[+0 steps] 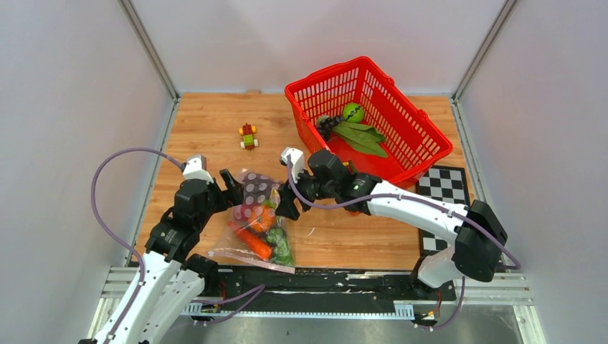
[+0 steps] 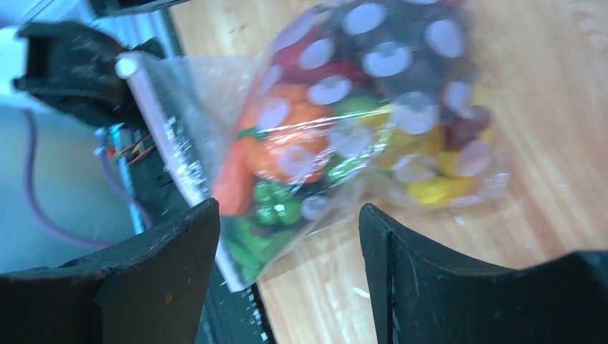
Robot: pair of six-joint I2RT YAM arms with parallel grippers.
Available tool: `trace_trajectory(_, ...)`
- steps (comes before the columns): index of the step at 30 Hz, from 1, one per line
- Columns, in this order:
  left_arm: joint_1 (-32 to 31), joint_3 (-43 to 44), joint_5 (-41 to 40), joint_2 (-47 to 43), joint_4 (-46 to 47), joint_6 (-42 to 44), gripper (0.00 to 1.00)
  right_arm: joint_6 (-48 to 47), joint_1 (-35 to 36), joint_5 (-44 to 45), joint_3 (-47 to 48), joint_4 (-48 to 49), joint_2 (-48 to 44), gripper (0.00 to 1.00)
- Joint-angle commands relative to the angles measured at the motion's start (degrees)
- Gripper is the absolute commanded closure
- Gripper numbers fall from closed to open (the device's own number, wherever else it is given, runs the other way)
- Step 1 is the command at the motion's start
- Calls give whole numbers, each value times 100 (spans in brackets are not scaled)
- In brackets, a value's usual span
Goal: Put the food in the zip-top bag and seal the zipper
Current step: Move the zipper food storage bag to the center of the board.
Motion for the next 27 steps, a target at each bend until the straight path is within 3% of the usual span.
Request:
trace_trajectory(1,-10,283,-70,84,-478,164,0,-59,474,-626,-252,-46,-123,29)
trace_trajectory(6,-10,71,548,-68,-767,-15,0,112,1217,140,-590,-203,107,29)
trace_trajectory(14,-11,-745,1532,99,131,-494,0,532,1279,344,-825,599,650,28)
trace_trajectory(21,-10,-1087,1645,333,1155,-728,0,191,911,1062,49,388,1339,28)
trace_trajectory(27,-10,-1341,1988,562,2313,-1108,3,-61,279,788,230,504,1318,28)
